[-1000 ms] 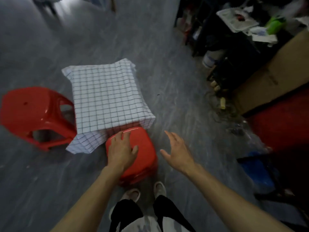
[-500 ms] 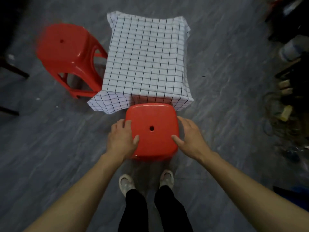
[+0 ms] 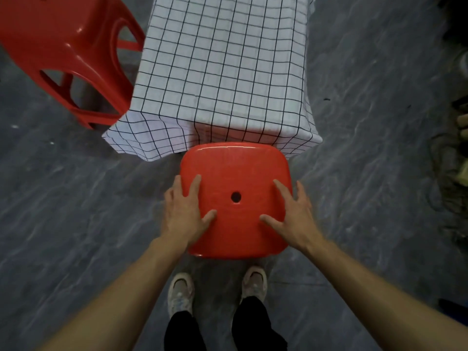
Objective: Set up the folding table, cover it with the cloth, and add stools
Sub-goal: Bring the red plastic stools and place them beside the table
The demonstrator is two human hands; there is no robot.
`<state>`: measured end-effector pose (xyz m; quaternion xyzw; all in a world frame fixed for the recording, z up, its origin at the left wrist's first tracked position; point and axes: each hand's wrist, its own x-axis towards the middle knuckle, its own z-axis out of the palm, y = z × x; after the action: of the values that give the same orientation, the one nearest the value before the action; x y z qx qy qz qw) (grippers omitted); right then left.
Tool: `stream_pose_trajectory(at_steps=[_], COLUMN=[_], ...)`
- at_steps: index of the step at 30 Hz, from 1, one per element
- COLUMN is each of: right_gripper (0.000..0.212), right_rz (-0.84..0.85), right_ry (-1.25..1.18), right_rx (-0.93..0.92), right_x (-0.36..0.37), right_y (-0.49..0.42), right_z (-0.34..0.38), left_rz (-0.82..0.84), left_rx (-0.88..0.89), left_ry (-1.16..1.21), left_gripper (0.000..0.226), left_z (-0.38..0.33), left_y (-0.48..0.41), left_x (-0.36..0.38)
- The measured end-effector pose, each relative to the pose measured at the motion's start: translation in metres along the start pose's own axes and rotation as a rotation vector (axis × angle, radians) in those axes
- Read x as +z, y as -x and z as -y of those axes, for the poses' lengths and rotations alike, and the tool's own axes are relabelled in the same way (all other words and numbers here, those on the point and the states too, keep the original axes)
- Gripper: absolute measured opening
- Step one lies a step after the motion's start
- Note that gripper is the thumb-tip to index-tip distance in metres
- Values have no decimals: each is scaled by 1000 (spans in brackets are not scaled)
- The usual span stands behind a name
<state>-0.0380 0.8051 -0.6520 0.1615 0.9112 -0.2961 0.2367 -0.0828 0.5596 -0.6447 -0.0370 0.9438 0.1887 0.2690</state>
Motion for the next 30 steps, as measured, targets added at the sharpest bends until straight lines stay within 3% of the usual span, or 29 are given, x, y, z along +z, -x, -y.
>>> stream_pose_trajectory(at_steps=[4,9,30], right_gripper=[113,115,114], right_rz=[13,-51,-202], right_ry=[-92,-133,-244], right_rx=[17,1,76], right_x=[15,23,99], right_y=[-16,-20,21], right_z=[-3,-6,61], left_rz=[47,57,121], left_rx=[-79,-127,13], left_ry=[150,285,112], left_gripper=[109,123,134], left_z=[5,0,81], left_y=[-10,-21,-33], left_x=[10,9,-36])
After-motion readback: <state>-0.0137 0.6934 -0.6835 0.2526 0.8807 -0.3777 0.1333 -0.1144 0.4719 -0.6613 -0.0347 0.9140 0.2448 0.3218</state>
